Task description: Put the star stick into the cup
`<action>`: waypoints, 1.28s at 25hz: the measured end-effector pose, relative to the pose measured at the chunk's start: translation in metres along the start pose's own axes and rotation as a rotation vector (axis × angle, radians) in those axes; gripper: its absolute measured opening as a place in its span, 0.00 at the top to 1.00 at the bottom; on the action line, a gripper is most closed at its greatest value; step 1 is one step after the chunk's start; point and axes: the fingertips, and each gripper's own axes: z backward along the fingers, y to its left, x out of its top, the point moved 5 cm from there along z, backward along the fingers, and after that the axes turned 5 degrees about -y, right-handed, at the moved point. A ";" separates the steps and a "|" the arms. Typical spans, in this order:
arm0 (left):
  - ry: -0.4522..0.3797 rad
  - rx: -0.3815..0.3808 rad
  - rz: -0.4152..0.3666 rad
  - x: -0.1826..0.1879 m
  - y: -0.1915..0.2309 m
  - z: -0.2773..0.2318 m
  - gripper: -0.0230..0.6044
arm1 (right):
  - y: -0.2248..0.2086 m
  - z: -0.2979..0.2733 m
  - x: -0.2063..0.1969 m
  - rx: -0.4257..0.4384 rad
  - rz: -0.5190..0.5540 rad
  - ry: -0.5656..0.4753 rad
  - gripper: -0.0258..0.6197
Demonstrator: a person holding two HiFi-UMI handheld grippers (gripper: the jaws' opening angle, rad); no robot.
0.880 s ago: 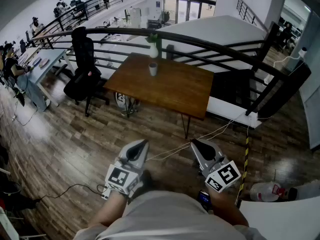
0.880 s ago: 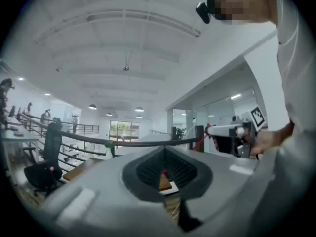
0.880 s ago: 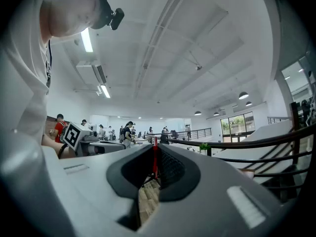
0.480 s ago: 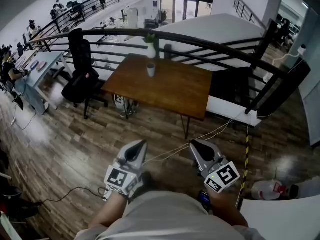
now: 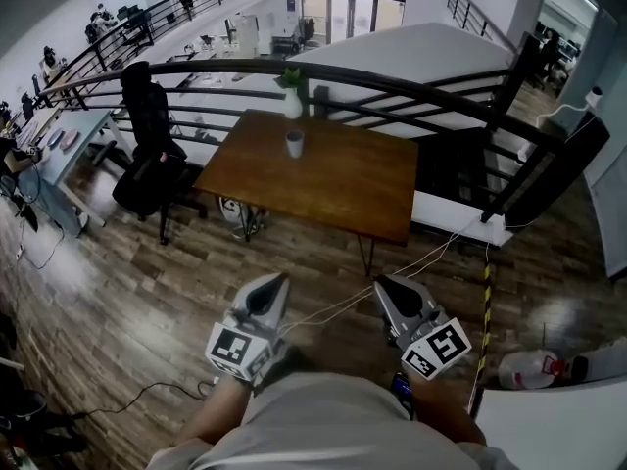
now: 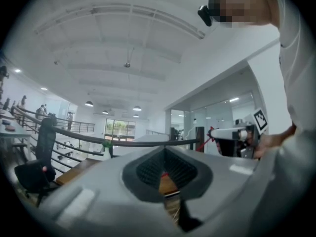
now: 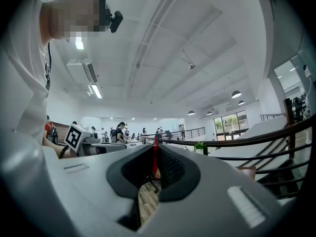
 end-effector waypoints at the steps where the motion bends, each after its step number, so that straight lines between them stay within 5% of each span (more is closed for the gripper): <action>1: -0.001 -0.006 0.004 0.000 0.013 -0.003 0.96 | -0.001 -0.013 -0.002 -0.003 0.001 0.001 0.92; 10: 0.016 -0.087 -0.005 0.023 0.119 -0.013 0.96 | 0.000 -0.126 0.000 -0.047 0.009 -0.011 0.92; 17: 0.015 -0.080 0.008 0.019 0.164 -0.019 0.96 | -0.009 -0.177 -0.009 -0.027 -0.001 0.009 0.92; 26: 0.037 -0.023 0.015 0.005 0.197 -0.050 0.96 | -0.053 -0.220 -0.022 0.027 -0.023 0.026 0.92; 32: 0.051 0.002 0.014 -0.002 0.183 -0.116 0.96 | -0.124 -0.213 -0.020 0.041 -0.041 0.031 0.92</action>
